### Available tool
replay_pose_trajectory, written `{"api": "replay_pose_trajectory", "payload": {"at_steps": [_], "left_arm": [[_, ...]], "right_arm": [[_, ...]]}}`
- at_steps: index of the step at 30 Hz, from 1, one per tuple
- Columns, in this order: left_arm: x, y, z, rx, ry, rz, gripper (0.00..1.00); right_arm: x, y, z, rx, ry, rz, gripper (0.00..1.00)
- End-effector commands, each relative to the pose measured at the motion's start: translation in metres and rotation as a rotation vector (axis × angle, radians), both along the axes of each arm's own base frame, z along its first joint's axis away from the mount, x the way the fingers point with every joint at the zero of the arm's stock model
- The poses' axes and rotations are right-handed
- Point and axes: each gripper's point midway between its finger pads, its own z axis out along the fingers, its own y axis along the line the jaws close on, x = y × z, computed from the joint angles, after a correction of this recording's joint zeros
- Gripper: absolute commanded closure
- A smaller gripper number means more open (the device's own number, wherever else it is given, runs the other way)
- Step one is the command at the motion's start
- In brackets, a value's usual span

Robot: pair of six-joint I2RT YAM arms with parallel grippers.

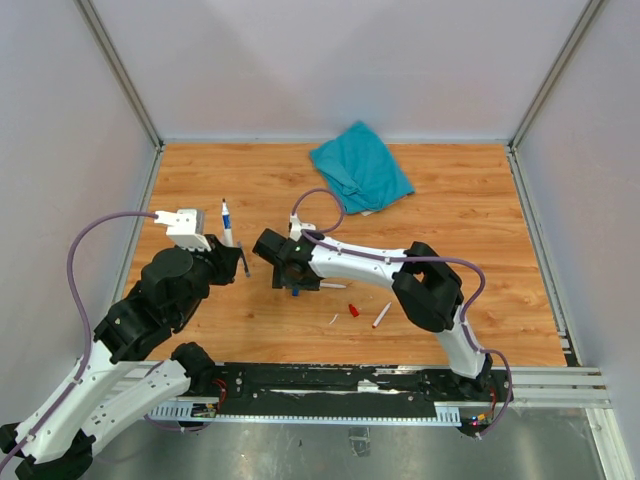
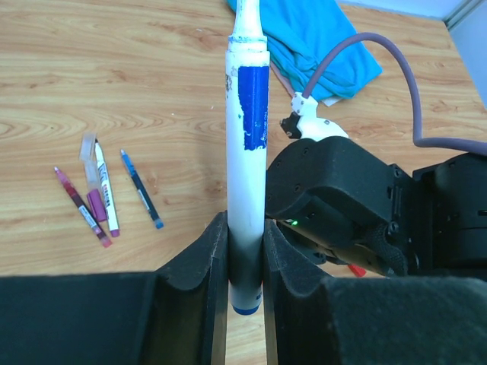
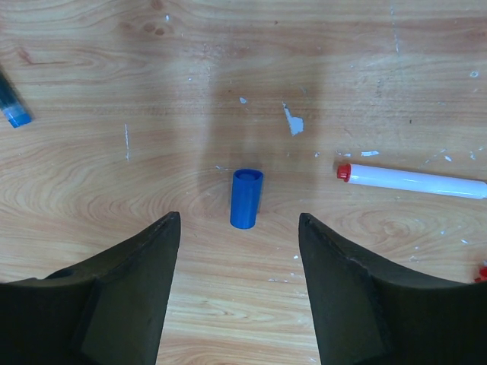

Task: Insert the pens into the pen caps
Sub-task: Move the pen cap to the center of the board.

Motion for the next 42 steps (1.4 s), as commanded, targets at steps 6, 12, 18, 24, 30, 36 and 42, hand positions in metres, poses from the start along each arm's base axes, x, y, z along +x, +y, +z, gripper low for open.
{"api": "replay_pose_trajectory", "payload": {"at_steps": [6,12,18,24,30,36,42], "left_arm": [[0.004,-0.005,0.003,-0.020,-0.022,-0.013,0.99],[0.004,-0.008,0.001,-0.012,-0.014,-0.026,1.00],[0.004,-0.009,-0.002,-0.008,-0.004,-0.031,0.99],[0.004,-0.011,-0.004,-0.003,0.004,-0.036,1.00],[0.004,-0.011,-0.004,-0.006,0.003,-0.038,1.00],[0.004,-0.011,-0.005,-0.006,0.005,-0.038,1.00],[0.005,-0.011,-0.006,-0.003,0.008,-0.036,1.00]], "right_arm": [[-0.003,0.002,-0.009,-0.067,-0.014,-0.005,0.37],[-0.001,-0.002,-0.017,-0.110,-0.014,-0.012,0.38],[-0.004,-0.009,-0.026,-0.165,0.002,-0.003,0.43],[-0.005,-0.016,-0.031,-0.204,0.008,0.008,0.56],[-0.003,-0.024,-0.028,-0.234,-0.014,0.005,0.69],[-0.001,-0.024,-0.021,-0.235,-0.038,0.095,0.83],[-0.008,-0.022,-0.012,-0.217,-0.036,0.283,0.90]]}}
